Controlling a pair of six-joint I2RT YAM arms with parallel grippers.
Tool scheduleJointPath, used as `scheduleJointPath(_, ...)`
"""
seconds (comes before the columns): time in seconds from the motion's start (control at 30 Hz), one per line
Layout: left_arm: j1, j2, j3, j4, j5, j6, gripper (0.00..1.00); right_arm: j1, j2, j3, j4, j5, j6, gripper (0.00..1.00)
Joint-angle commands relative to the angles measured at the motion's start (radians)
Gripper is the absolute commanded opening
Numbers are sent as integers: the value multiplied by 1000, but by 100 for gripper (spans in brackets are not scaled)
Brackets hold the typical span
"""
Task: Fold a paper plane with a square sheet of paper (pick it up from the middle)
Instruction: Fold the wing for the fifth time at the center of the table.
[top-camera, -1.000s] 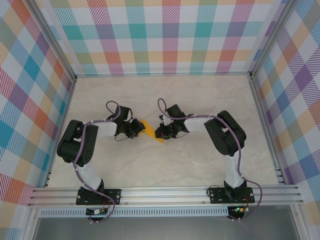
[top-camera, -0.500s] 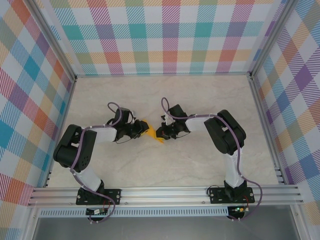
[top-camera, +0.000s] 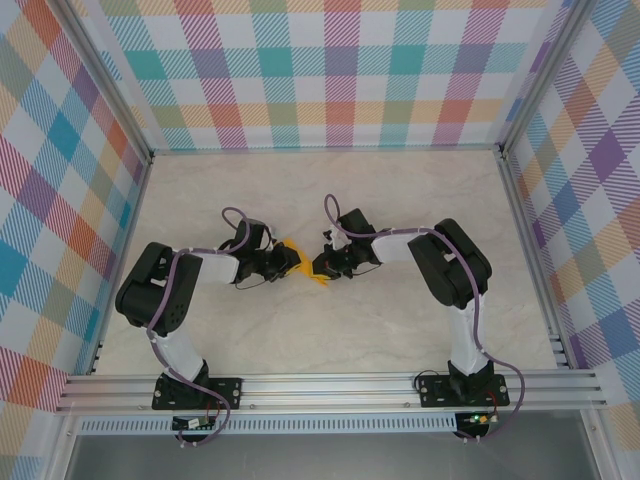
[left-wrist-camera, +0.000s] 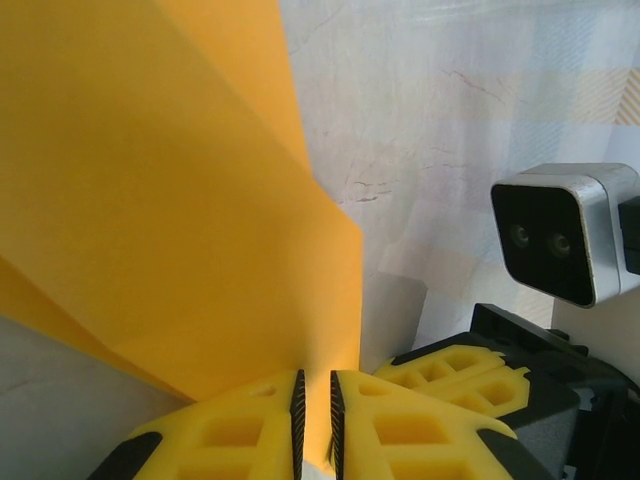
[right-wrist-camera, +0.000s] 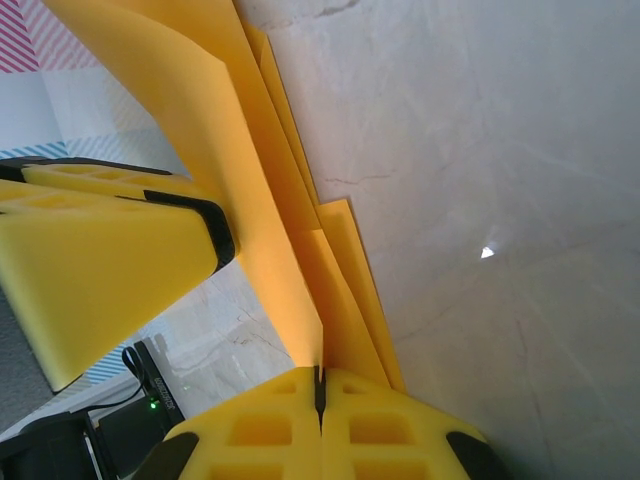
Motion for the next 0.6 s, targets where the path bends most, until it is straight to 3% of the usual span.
scheduleJointPath(0.0, -11, 15, 30, -55, -28, 11, 17, -7, 32, -8, -22, 3, -1, 2)
scheduleJointPath(0.57, -11, 98, 124, -279, -88, -5, 9, -7, -16, 41, -109, -21, -94, 14)
